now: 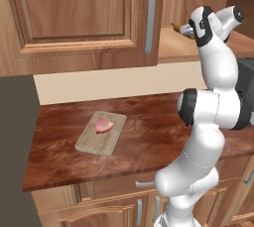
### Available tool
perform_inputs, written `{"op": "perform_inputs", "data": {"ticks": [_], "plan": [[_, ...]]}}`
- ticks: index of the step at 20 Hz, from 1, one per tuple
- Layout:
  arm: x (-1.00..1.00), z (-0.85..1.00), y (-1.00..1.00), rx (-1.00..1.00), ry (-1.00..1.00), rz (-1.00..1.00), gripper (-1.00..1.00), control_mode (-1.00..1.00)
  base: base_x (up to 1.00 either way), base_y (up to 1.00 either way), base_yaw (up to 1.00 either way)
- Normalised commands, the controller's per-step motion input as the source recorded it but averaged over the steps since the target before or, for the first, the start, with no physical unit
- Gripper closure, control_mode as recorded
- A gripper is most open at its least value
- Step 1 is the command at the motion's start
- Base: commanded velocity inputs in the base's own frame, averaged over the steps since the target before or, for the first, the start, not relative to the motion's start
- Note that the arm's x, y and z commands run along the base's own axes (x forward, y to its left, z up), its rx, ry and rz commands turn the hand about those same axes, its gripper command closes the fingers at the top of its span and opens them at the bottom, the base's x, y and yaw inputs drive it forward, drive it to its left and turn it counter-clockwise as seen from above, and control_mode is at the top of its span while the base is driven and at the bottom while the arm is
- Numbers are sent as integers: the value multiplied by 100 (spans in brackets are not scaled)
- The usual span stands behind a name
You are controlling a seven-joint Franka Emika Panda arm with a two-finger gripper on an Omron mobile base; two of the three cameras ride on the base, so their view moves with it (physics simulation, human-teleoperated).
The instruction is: Open the cabinet, retrieve the rolling pin, and place it next to the meat on the cutting board to prepare for tenderizing.
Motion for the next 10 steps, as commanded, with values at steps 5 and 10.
{"op": "perform_inputs", "data": {"ticks": [5, 10], "plan": [[-59, -1, 0, 1, -17, 0, 100, -100, 0, 0, 0], [-79, 3, 0, 1, -15, 0, 100, -100, 0, 0, 0]]}}
